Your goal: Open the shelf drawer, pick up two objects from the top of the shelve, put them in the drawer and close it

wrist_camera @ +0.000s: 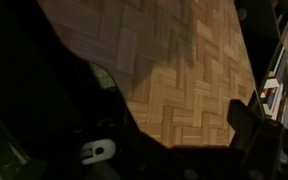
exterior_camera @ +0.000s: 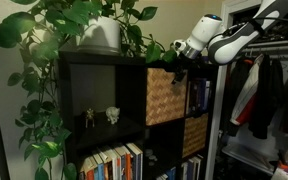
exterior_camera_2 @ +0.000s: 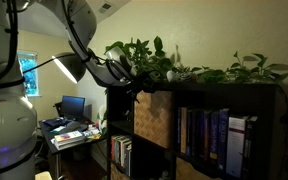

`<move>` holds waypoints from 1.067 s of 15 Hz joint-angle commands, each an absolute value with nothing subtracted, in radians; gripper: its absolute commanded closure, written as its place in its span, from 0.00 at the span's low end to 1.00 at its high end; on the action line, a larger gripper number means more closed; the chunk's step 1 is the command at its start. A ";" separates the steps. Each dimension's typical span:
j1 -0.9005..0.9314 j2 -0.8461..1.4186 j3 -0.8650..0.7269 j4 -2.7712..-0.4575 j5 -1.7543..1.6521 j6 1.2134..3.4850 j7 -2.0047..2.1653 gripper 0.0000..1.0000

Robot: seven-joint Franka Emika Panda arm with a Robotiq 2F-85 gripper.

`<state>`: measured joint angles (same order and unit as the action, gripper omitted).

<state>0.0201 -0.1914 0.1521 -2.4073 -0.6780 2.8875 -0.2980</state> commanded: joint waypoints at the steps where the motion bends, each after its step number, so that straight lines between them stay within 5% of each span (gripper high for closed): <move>1: 0.070 -0.145 0.126 -2.379 -0.601 2.826 -0.365 0.00; 6: 0.183 -0.222 0.065 -2.375 -0.197 2.619 -0.751 0.00; 16: 0.171 -0.279 0.049 -2.252 -0.040 2.141 -1.000 0.00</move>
<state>0.1591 -0.2314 0.0631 -2.2299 -0.0861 2.2834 -0.9512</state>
